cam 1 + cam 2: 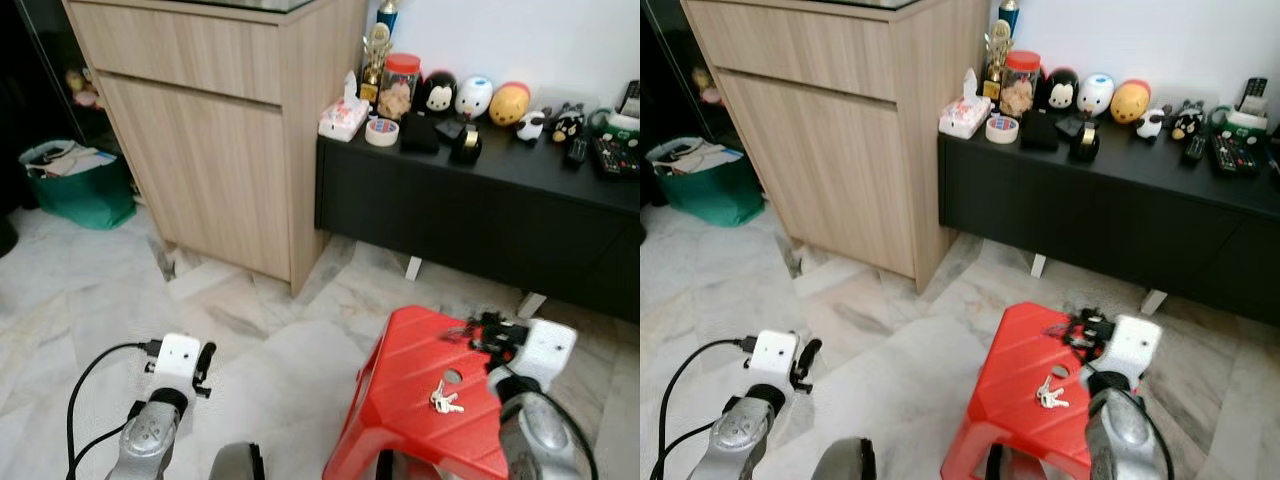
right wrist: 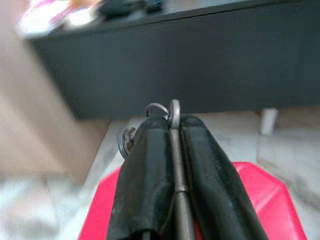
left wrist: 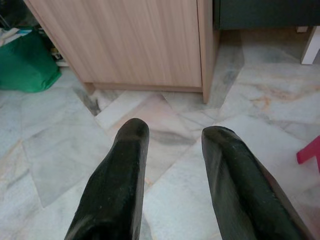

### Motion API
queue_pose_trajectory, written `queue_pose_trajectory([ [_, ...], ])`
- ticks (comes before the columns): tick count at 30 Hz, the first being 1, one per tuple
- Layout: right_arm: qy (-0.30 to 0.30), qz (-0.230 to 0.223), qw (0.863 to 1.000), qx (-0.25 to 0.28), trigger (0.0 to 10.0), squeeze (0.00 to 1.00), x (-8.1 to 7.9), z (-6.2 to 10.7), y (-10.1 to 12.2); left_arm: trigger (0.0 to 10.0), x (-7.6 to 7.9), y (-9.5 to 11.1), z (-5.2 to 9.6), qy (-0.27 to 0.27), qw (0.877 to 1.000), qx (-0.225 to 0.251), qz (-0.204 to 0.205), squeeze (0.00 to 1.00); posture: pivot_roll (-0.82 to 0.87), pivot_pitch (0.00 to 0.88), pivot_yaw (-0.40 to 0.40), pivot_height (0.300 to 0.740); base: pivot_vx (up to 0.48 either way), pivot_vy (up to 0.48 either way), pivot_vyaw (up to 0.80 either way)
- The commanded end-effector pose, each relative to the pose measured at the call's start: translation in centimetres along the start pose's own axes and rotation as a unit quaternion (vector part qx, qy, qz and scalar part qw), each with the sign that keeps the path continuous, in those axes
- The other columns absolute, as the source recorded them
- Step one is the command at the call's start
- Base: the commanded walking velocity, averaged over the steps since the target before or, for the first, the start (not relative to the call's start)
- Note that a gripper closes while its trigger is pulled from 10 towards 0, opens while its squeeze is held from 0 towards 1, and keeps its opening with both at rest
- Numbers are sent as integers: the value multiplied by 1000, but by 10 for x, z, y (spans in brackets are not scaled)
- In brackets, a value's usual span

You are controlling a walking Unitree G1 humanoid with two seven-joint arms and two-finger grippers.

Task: Hang keys on a hook

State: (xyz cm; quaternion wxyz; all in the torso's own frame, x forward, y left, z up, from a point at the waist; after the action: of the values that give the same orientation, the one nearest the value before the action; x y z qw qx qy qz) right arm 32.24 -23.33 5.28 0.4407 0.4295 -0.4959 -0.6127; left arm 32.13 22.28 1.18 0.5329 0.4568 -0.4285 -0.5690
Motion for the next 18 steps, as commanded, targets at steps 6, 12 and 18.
queue_pose_trajectory([
  [6, 6, -104, 995, 1, 10000, 0, -19, -9, 16, 10000, -4, 3, -3, 5, 1000, 8, -4, 0, 61, 0, -73, 602, 0, 0, 0],
  [12, 4, -181, 983, -40, 10000, 0, -28, -7, 0, 10000, -2, 3, -4, 3, 1000, 8, -5, 0, 72, 0, -79, 602, 0, 0, 0],
  [18, 24, -24, 999, -22, 10000, 0, -28, -7, 8, 10000, -3, 2, -4, 6, 1000, 9, -3, 0, 69, 0, -84, 602, 0, 0, 0],
])
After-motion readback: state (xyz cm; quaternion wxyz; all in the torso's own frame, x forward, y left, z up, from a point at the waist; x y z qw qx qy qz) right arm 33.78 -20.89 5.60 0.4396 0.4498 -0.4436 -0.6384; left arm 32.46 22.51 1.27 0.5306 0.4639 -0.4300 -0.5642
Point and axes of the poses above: a point about 5 cm out from each wrist's last joint towards the gripper, its own z axis pointing back from the gripper into the wrist, its own y axis along the axis of the wrist's last joint, x = y × z, the point moved 6 cm from there along -z, pointing out of the wrist towards the gripper, and after that the axes turned 12 degrees about z, right-handed, at the moved point
